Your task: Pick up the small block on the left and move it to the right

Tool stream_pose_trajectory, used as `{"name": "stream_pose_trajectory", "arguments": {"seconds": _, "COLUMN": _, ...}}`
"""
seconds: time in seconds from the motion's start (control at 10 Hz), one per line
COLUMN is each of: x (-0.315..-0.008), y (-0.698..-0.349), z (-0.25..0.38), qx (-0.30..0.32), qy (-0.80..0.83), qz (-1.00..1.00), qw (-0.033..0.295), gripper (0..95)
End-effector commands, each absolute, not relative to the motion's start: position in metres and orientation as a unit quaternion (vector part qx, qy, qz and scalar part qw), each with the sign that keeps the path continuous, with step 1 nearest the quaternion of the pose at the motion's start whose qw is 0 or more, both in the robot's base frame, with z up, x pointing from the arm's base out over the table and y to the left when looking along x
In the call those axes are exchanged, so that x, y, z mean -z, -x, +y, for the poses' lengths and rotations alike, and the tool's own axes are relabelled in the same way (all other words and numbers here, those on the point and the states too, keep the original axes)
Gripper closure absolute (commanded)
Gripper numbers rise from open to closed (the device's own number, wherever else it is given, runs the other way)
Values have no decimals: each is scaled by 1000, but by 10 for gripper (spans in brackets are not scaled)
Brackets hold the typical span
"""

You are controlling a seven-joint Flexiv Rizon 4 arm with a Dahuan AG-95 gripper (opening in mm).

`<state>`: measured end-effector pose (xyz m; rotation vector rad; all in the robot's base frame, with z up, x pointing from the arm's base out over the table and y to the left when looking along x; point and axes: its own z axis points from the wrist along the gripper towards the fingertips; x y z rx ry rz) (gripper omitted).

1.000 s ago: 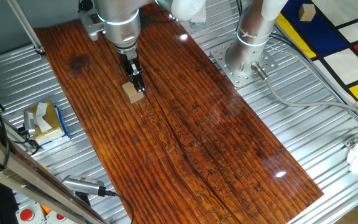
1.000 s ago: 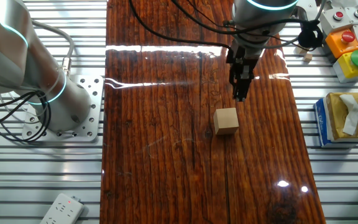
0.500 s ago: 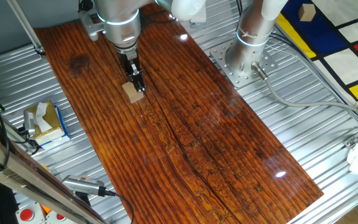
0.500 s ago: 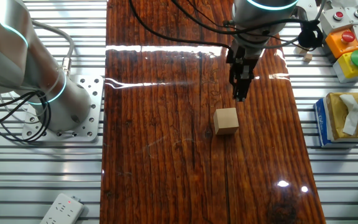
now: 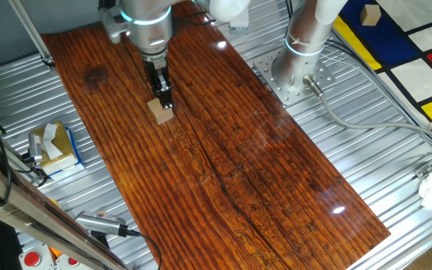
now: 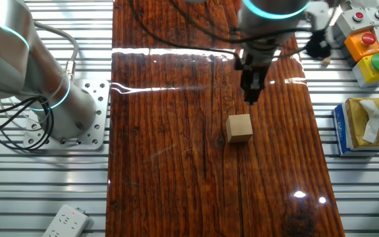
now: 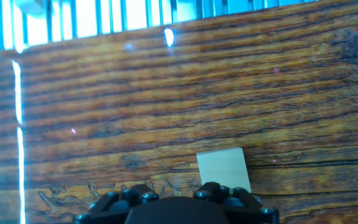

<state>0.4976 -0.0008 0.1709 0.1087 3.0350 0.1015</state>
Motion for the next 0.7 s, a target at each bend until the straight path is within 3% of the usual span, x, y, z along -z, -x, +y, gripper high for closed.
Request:
{"name": "stream_pose_trajectory", "arguments": {"seconds": 0.1, "x": -170, "y": -500, "z": 0, "qx": -40, "qy": -44, "qz": 996, "qw": 59, "gripper": 760}}
{"name": "stream_pose_trajectory", "arguments": {"seconds": 0.7, "x": -171, "y": -503, "z": 0, "qx": -31, "qy": -43, "qz": 997, "qw": 60, "gripper": 760}}
